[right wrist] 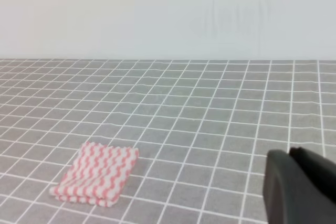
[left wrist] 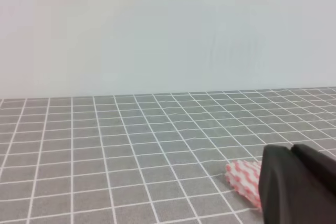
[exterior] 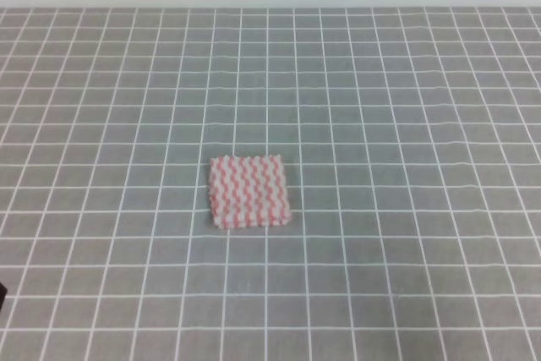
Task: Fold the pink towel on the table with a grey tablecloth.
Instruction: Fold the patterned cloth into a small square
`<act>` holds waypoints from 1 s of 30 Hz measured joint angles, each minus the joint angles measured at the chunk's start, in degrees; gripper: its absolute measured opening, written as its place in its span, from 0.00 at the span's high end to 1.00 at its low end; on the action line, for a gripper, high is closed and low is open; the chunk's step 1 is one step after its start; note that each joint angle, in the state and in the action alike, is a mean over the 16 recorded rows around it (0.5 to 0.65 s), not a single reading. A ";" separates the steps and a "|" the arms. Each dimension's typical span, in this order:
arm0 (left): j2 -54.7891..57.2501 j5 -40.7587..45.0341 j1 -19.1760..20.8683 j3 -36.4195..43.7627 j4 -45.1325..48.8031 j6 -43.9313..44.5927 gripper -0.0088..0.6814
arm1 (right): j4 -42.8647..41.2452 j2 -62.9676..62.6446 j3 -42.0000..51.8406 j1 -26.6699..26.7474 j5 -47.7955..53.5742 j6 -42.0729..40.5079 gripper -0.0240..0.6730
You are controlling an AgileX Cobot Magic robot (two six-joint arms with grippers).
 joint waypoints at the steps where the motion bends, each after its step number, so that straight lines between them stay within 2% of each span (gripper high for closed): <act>1: 0.00 0.01 0.00 0.00 0.00 0.00 0.99 | 0.02 0.00 0.00 0.00 0.11 -0.08 0.99; 14: -0.26 0.23 0.01 -0.02 -0.04 -0.01 0.99 | 0.13 -2.94 3.21 -1.34 -1.96 -0.17 0.99; 21: -0.20 0.22 0.01 -0.01 -0.03 -0.02 0.99 | 0.02 -11.05 9.19 -5.36 -3.46 -0.75 0.99; 30: -0.06 0.17 0.00 -0.01 -0.01 -0.04 0.99 | -0.14 -22.32 15.48 -10.83 -0.58 -1.64 0.99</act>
